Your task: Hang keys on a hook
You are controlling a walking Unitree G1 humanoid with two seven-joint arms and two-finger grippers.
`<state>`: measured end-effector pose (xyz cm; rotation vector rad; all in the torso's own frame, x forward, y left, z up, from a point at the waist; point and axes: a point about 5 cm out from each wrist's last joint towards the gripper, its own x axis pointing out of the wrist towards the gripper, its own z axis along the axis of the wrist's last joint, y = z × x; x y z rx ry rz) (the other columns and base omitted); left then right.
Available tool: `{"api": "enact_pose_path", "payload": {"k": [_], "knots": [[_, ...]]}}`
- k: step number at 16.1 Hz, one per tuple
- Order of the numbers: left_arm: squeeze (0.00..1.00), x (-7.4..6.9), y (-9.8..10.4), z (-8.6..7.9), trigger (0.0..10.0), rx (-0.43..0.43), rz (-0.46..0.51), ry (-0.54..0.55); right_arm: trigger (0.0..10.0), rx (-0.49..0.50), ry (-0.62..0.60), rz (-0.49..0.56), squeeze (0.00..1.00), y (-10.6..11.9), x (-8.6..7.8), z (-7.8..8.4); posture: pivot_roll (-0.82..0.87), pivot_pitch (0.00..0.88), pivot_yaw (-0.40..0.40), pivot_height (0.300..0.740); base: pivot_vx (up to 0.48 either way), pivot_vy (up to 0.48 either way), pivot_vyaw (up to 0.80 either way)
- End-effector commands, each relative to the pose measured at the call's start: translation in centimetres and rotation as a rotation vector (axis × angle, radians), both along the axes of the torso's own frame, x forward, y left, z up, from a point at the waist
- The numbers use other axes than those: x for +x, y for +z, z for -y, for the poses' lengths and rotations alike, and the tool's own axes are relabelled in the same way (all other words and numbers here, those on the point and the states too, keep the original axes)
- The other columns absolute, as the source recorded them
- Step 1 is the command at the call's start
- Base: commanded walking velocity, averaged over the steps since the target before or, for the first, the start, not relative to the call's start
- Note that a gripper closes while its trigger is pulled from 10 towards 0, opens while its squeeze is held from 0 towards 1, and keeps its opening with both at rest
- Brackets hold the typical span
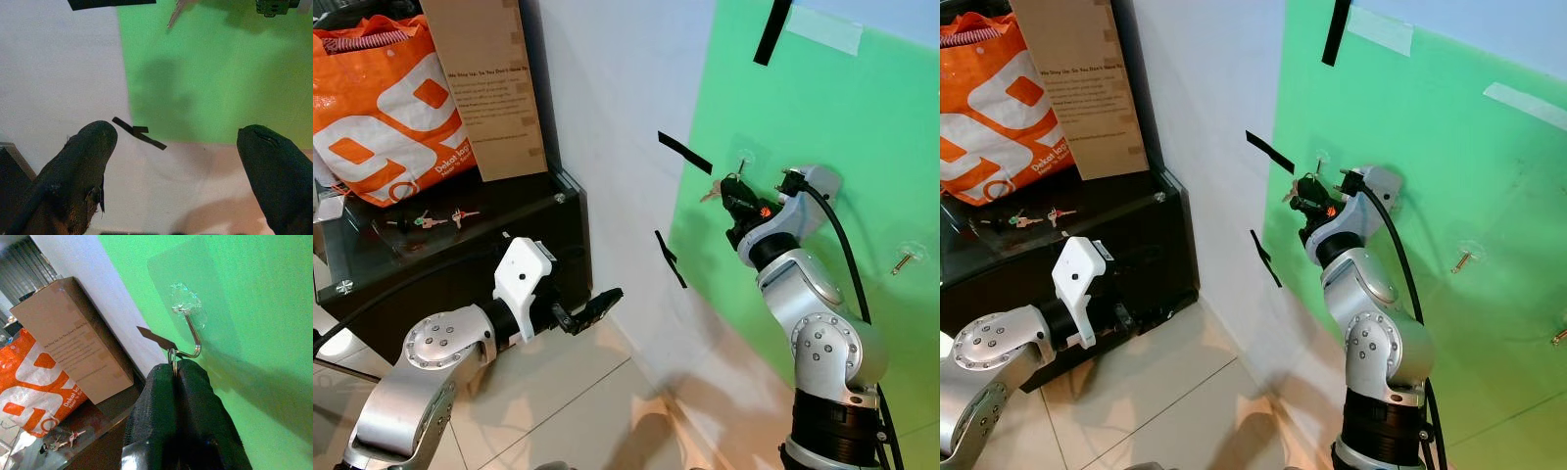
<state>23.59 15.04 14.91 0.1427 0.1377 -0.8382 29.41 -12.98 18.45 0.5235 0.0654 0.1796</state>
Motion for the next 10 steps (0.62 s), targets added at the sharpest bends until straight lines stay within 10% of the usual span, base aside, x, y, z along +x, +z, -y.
{"api": "enact_pose_path", "payload": {"k": [1, 10], "knots": [[0.00, 0.14, 0.30, 0.13, 10.0, -0.001, 0.009, -0.010, 10.0, 0.016, 0.014, 0.003, 0.00, 0.40, 0.17, -0.23, -0.02, 0.000, -0.009, 0.740, 0.000, 0.000, 0.00], [0.00, 0.10, 0.30, 0.11, 10.0, -0.004, 0.009, -0.018, 10.0, 0.119, 0.034, 0.012, 0.00, 0.97, 0.16, -0.40, -0.02, 0.000, -0.009, 0.740, 0.000, 0.000, 0.00]]}}
